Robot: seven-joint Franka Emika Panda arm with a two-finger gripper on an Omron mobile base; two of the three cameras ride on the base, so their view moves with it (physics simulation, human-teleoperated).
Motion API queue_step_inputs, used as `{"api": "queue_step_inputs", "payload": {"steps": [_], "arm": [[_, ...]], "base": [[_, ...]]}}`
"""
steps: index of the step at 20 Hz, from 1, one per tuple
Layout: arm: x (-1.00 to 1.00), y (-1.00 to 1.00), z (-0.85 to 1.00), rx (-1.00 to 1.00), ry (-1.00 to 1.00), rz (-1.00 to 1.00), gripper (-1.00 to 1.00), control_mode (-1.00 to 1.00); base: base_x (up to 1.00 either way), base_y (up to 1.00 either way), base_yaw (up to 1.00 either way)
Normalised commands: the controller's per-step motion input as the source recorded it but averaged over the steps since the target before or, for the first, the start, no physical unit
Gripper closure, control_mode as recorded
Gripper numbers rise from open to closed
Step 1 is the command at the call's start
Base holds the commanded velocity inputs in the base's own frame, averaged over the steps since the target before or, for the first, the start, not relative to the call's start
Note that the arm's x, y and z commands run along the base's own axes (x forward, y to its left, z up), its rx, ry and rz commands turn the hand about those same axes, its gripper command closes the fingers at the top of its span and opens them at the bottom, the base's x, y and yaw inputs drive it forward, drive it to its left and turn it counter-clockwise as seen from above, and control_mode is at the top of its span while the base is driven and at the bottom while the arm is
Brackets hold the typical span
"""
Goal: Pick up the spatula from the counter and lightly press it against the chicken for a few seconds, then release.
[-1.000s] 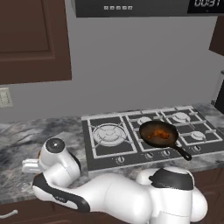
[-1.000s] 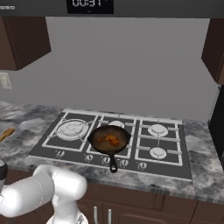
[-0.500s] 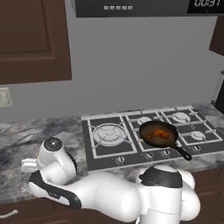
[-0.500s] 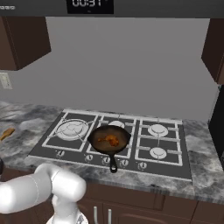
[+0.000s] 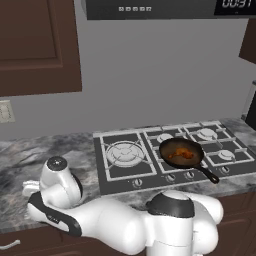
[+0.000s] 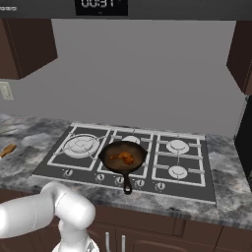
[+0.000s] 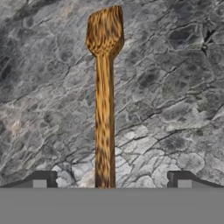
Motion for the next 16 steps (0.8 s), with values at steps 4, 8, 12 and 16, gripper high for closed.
{"api": "queue_step_inputs", "payload": {"steps": [4, 8, 12, 16], "arm": [[0.06, 0.10, -0.20, 0.00, 0.02, -0.01, -1.00, -1.00], [0.08, 0.12, -0.18, 0.00, 0.02, -0.01, -1.00, -1.00], [0.11, 0.11, -0.18, 0.00, 0.03, -0.01, -1.00, -1.00], [0.10, 0.08, -0.17, 0.00, 0.03, -0.01, -1.00, -1.00]], "base": [[0.00, 0.00, 0.00], [0.00, 0.00, 0.00], [0.00, 0.00, 0.00], [0.00, 0.00, 0.00]]}}
